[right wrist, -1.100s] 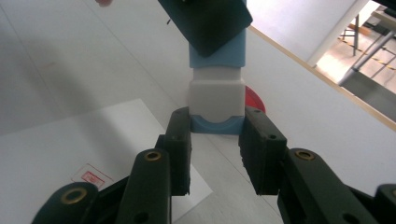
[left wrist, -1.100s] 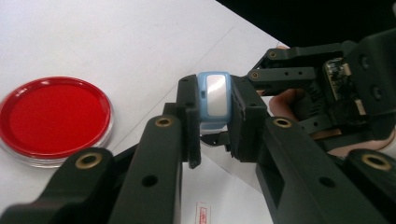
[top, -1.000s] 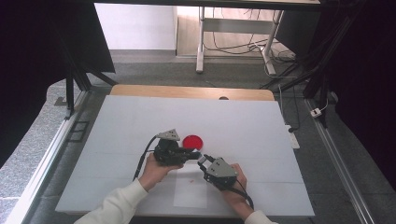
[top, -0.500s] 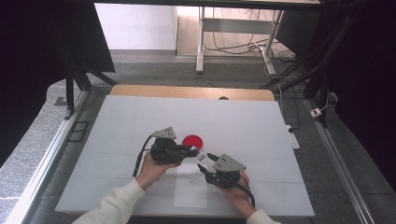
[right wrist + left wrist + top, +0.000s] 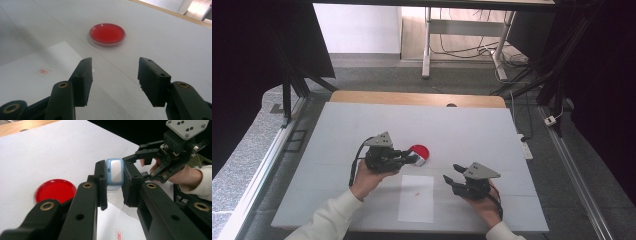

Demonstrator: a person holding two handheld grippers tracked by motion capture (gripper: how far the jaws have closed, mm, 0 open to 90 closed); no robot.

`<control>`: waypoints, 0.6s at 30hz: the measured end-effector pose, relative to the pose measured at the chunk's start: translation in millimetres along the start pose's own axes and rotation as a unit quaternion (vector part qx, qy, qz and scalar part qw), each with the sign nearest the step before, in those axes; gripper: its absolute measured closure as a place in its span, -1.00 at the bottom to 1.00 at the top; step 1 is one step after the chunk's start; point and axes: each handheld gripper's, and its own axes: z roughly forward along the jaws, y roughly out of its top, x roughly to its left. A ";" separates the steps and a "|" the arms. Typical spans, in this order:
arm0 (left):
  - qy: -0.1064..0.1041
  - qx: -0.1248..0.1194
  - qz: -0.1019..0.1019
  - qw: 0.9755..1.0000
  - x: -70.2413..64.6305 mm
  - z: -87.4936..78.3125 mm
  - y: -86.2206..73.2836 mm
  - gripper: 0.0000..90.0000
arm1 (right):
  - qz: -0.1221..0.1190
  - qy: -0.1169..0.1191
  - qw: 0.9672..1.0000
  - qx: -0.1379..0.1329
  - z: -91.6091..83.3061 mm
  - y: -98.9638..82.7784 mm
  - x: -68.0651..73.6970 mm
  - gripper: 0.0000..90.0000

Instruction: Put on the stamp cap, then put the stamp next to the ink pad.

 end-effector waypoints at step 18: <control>0.045 -0.004 0.012 0.999 13.9 -23.0 2.7 0.67 | 0.016 -0.023 1.000 0.013 -32.0 -16.4 -30.4 0.00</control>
